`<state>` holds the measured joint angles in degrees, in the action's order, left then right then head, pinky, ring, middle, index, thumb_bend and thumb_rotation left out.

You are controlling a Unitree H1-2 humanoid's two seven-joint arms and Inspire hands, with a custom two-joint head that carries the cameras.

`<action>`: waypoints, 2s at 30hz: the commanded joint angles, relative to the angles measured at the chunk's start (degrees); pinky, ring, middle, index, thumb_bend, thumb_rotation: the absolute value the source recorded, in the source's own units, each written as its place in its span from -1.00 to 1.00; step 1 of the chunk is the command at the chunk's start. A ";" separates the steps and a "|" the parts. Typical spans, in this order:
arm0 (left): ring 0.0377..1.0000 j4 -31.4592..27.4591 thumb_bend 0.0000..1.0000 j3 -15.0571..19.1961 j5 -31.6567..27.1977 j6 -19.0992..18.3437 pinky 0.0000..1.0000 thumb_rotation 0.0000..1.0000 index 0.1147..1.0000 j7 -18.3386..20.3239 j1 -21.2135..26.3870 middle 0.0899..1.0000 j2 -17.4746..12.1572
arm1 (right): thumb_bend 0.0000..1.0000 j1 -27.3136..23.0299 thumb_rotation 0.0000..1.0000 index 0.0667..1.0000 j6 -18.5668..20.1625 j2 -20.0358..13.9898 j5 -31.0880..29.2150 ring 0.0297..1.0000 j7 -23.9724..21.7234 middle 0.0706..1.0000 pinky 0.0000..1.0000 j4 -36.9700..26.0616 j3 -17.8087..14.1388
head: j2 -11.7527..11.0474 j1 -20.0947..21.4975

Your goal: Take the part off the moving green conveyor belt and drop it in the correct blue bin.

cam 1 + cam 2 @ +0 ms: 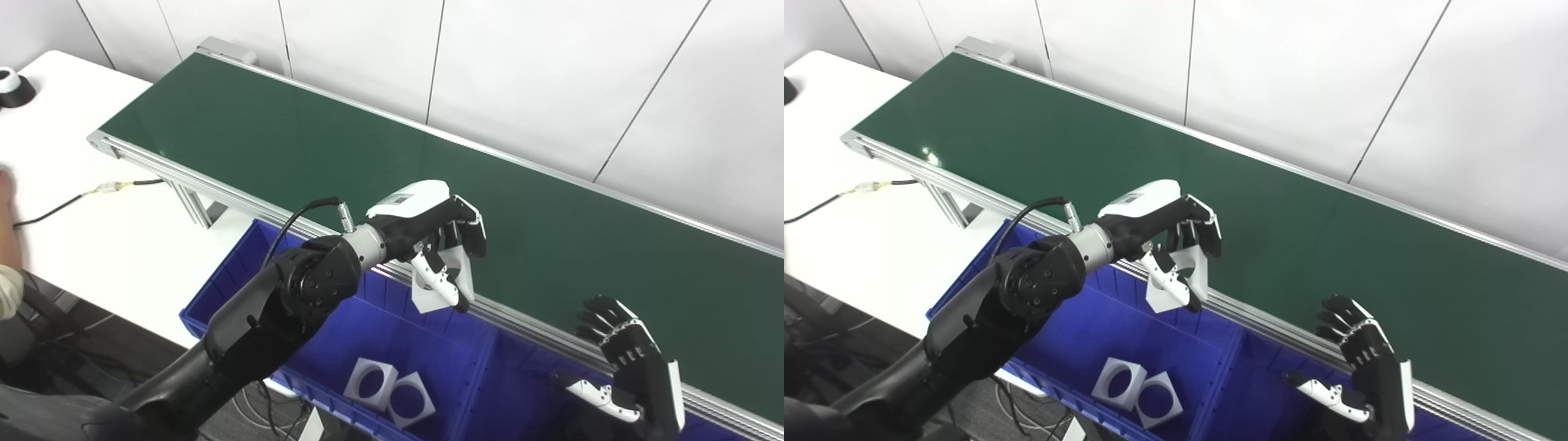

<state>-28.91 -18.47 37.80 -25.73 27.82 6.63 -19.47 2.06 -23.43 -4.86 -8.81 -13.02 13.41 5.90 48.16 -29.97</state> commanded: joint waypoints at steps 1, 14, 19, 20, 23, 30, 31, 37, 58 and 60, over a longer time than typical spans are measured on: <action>-0.25 -0.50 -0.01 -0.54 2.01 3.14 -0.27 -1.00 -0.05 -1.54 -0.46 -0.11 -0.99 | 0.80 -0.62 -0.78 0.47 -0.13 0.02 -0.76 0.44 -0.69 0.47 0.29 -2.34 -0.29 | 0.03 0.03; -0.24 11.36 -0.01 -2.46 10.33 19.31 -0.25 -1.00 -0.09 -18.49 -7.37 -0.06 0.96 | 0.79 -0.62 -0.78 0.47 -0.44 0.00 -0.24 0.42 -0.72 0.47 0.26 -2.52 -0.34 | 0.06 0.88; -0.25 13.96 -0.01 -3.19 12.42 20.79 -0.27 -1.00 -0.08 -18.14 -7.25 -0.07 0.71 | 0.80 -0.64 -0.76 0.48 -0.41 -0.03 0.34 0.41 -0.29 0.47 0.24 -2.66 -0.48 | 0.21 0.89; -0.25 14.28 -0.01 -3.30 12.67 20.93 -0.27 -1.00 -0.09 -18.13 -7.26 -0.06 0.72 | 0.79 -0.64 -0.76 0.48 -0.47 -0.03 0.43 0.41 -0.28 0.47 0.24 -2.66 -0.49 | 0.21 0.89; -0.25 15.25 -0.01 -3.99 13.94 20.90 -0.27 -1.00 -0.08 -17.95 -7.35 -0.06 0.81 | 0.81 -0.56 -0.76 0.47 -0.26 0.12 0.29 0.41 -0.28 0.46 0.25 -2.66 -0.57 | 0.13 1.01; -0.28 17.67 -0.01 -4.30 14.98 21.35 -0.29 -1.00 -0.04 -19.51 -7.85 -0.11 1.68 | 0.80 -0.24 -0.76 0.47 -0.04 0.06 -0.01 0.41 -0.45 0.46 0.24 -3.18 -0.56 | 0.14 1.14; -0.28 17.65 -0.01 -4.22 15.01 21.26 -0.29 -1.00 -0.04 -19.32 -7.93 -0.11 1.80 | 0.80 -0.22 -0.76 0.47 0.02 0.08 -0.12 0.41 -0.47 0.46 0.24 -3.23 -0.57 | 0.14 1.14; -0.28 16.61 -0.01 -4.35 14.72 20.59 -0.33 -1.00 -0.03 -16.08 -7.75 -0.12 1.48 | 0.80 -0.25 -0.75 0.47 -0.47 -0.10 0.17 0.41 -0.53 0.47 0.25 -2.93 -0.55 | 0.24 1.35; 0.63 8.73 1.00 -4.72 8.99 15.60 0.33 -0.43 0.62 8.12 -4.21 0.69 -2.01 | 0.81 -0.08 -0.74 0.47 0.26 0.16 -0.42 0.42 -0.53 0.47 0.25 -3.60 -0.45 | 0.23 1.48; 0.73 8.98 1.00 -4.69 8.38 16.33 0.45 -0.36 0.67 8.07 -4.20 0.77 -2.28 | 0.81 -0.06 -0.75 0.47 0.39 0.16 -0.52 0.42 -0.57 0.47 0.25 -3.69 -0.45 | 0.23 1.48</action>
<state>-19.04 -23.49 46.95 -10.40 36.46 1.08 -20.99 2.68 -22.98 -4.99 -8.67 -13.01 11.82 5.52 48.34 -28.56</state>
